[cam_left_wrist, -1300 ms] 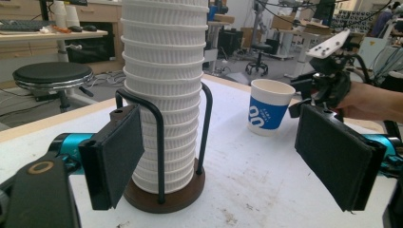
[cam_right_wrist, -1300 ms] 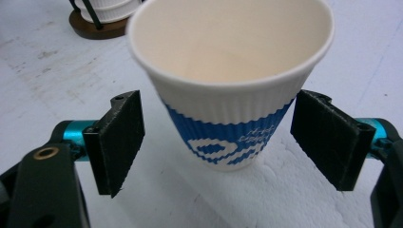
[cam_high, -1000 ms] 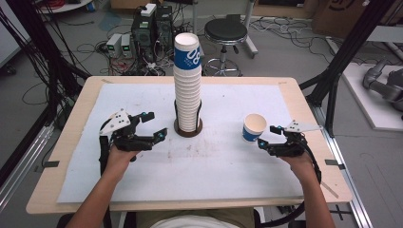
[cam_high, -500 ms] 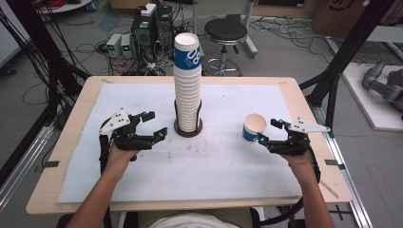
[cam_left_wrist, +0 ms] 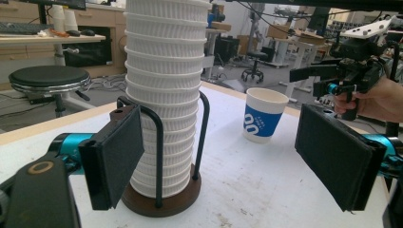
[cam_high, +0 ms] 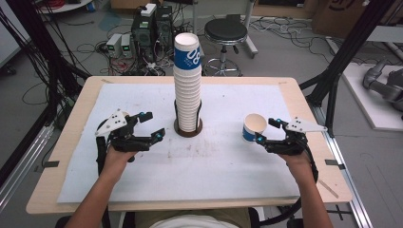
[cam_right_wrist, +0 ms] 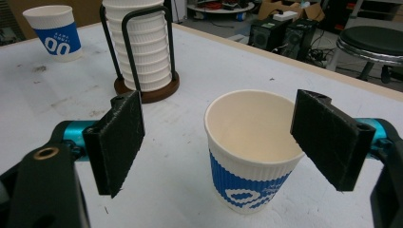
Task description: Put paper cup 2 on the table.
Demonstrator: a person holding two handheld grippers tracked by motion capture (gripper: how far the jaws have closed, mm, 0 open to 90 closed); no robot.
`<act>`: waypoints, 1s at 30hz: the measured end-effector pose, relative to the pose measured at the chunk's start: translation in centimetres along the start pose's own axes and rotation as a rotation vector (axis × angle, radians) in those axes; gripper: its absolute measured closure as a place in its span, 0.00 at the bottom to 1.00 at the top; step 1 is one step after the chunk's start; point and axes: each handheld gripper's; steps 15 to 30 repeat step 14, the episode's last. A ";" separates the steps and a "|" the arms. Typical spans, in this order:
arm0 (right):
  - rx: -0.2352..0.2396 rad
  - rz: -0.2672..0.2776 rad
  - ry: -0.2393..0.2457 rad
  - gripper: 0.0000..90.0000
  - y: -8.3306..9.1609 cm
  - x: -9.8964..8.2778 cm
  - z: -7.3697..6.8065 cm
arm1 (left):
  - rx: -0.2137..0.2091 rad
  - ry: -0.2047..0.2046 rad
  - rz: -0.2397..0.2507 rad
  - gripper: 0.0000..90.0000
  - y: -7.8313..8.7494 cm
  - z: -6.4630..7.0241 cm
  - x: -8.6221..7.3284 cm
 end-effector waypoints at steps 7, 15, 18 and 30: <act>0.009 0.026 0.003 0.21 0.3 0.3 -0.1 | 0.000 0.003 0.004 0.18 0.0 0.0 0.1; 0.011 0.028 -0.003 0.21 0.3 0.3 0.0 | 0.001 0.002 0.000 0.18 -0.1 0.0 0.0; 0.011 0.028 -0.003 0.21 0.3 0.3 0.0 | 0.001 0.002 0.000 0.18 -0.1 0.0 0.0; 0.011 0.028 -0.003 0.21 0.3 0.3 0.0 | 0.001 0.002 0.000 0.18 -0.1 0.0 0.0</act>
Point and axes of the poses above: each handheld gripper's, and its own axes: y roughly backward along the jaws, x roughly out of its top, z roughly to its right, and after that the axes turned 5 degrees about x, right-handed
